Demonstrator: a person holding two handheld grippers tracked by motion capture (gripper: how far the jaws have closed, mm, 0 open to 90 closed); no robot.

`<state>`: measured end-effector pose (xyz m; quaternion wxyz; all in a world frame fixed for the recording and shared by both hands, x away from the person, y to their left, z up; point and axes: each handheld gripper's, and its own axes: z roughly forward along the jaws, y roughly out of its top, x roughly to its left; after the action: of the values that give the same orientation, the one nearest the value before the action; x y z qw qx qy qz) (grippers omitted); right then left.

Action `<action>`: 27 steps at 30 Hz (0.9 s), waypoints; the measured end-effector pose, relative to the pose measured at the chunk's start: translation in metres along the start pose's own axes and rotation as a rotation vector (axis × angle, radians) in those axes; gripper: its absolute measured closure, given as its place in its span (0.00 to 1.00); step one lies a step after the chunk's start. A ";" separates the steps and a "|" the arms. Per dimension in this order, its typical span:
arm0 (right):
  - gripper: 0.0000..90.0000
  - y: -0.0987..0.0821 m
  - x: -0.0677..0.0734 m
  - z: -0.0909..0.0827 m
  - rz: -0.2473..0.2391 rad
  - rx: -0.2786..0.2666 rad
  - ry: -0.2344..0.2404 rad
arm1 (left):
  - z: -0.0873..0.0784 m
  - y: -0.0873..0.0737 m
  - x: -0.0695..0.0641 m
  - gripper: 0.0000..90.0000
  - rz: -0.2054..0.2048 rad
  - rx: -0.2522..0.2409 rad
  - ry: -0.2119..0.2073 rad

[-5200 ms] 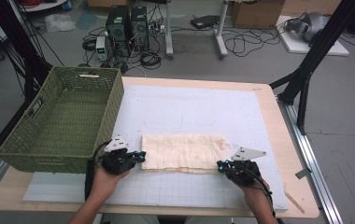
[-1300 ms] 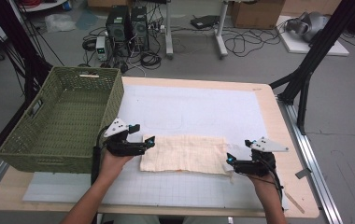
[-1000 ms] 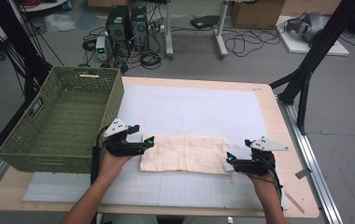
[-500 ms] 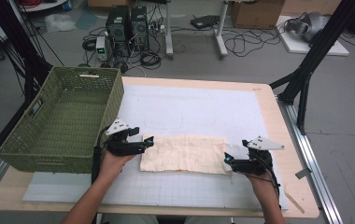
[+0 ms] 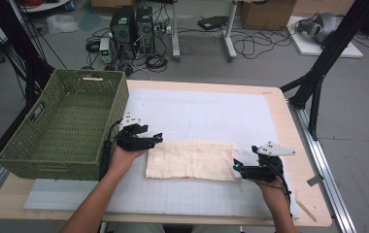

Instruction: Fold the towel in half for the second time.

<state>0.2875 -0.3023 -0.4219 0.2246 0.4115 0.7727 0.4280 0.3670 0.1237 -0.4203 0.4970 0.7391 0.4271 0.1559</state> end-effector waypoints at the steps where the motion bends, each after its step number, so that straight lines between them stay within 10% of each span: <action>1: 0.13 0.000 0.000 0.000 0.003 0.003 0.001 | 0.002 -0.001 0.001 0.41 0.005 0.014 0.004; 16: 0.13 -0.002 0.000 0.000 0.007 0.013 0.002 | 0.020 -0.017 0.007 0.66 0.061 0.200 0.030; 27: 0.13 -0.003 0.000 0.002 0.004 0.027 -0.005 | 0.015 -0.025 0.008 0.95 0.110 0.148 0.038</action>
<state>0.2873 -0.3019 -0.4256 0.2201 0.4171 0.7770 0.4169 0.3696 0.1243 -0.4510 0.4238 0.7930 0.4054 0.1649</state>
